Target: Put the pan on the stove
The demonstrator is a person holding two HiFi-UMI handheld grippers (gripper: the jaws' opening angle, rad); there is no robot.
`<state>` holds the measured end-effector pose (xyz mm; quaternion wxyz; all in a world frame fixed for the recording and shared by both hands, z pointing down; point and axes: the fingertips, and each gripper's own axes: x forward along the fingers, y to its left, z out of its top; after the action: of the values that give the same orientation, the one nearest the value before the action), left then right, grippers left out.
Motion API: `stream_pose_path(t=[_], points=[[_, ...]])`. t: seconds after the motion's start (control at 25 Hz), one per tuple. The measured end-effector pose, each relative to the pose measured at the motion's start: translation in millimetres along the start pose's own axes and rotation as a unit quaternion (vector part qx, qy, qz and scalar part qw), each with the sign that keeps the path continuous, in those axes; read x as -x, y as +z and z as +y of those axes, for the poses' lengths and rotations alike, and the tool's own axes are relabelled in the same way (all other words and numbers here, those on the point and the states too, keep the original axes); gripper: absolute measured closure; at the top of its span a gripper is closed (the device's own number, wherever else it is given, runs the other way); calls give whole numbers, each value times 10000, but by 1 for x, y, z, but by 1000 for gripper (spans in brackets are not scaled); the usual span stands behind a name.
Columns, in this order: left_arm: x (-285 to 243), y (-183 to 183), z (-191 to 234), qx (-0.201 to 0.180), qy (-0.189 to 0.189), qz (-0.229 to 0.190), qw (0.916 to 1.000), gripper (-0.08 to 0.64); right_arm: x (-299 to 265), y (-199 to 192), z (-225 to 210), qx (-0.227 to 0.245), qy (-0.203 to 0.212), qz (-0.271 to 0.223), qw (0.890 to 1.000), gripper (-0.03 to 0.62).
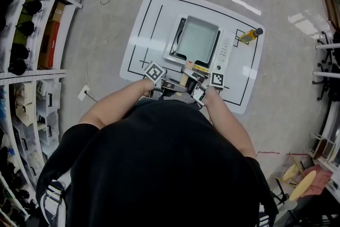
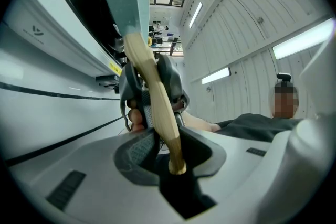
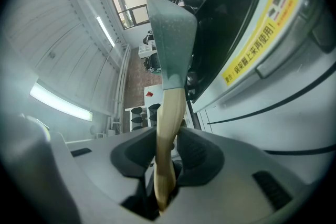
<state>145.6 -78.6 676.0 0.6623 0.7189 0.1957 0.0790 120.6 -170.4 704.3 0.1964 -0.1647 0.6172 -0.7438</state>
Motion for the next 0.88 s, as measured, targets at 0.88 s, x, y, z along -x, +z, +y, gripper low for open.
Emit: stream_pose_path(t=[0.88], points=[[2,-2,-3,-18,-14,-42,10000,434,-2,-1,1,-61,239,4,9997,468]])
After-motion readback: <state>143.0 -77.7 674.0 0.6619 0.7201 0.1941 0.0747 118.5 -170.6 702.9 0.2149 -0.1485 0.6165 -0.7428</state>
